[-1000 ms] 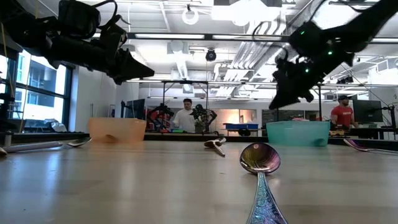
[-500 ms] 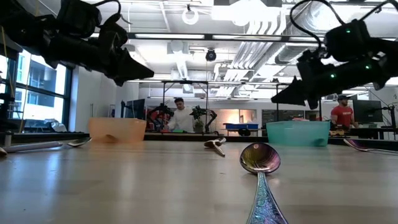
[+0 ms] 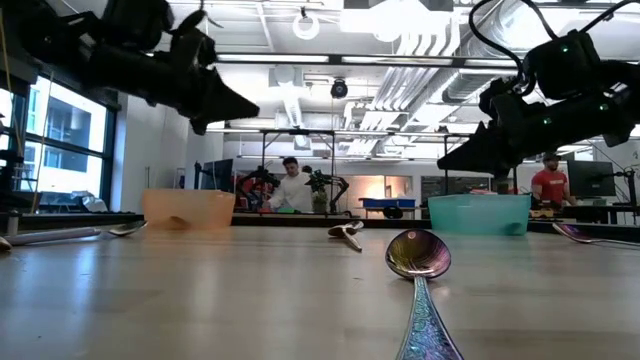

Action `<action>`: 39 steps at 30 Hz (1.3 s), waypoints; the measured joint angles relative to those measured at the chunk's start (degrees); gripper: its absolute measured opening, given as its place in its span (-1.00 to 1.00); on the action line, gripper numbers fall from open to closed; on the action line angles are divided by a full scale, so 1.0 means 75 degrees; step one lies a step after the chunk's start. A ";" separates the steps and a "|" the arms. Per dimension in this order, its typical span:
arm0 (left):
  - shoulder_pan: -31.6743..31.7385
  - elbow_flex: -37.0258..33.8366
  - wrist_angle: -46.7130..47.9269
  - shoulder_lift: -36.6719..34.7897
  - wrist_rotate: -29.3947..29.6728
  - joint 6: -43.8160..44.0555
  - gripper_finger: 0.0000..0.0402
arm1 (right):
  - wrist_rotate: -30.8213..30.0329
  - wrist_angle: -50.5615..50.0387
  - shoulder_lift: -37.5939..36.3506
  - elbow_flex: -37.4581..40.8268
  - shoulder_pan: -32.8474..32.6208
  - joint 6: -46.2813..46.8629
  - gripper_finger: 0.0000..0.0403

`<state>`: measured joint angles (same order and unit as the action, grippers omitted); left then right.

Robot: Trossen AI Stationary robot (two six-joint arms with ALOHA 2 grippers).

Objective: Sort silverware by color (type)
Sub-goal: Put the gold spoon into the pink bin

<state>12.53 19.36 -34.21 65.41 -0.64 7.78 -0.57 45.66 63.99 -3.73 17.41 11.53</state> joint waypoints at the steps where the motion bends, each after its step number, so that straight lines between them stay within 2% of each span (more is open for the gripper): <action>1: -0.0091 0.0167 0.0120 0.0171 0.0109 -0.0052 -0.99 | -0.0002 0.0000 0.0000 0.0000 -0.0004 -0.0005 -0.99; 8: -0.0390 0.1398 0.0751 0.1757 0.1069 -0.0048 -0.95 | -0.0153 0.0005 0.0000 0.0000 -0.0006 -0.0349 -0.99; 18: -0.0116 0.3028 0.1608 0.3478 0.1091 0.0351 -0.66 | -0.0161 0.0011 0.0000 -0.0003 0.0000 -0.0544 -0.99; 23: -0.0067 0.3638 0.1611 0.4202 0.1136 0.0356 -0.52 | -0.0197 0.0011 0.0000 -0.0003 0.0024 -0.0600 -0.99; 32: 0.0135 0.4504 0.1625 0.5523 0.1318 0.0467 -0.35 | -0.0325 0.0011 0.0000 -0.0006 0.0026 -0.0556 -0.99; 39: 0.0161 0.4805 0.1721 0.6044 0.1565 0.0689 -0.27 | -0.0325 0.0010 0.0003 -0.0006 0.0026 -0.0544 -0.99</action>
<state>13.74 55.40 -21.30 110.74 11.10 12.95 -3.01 45.73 64.01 -3.77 17.61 7.44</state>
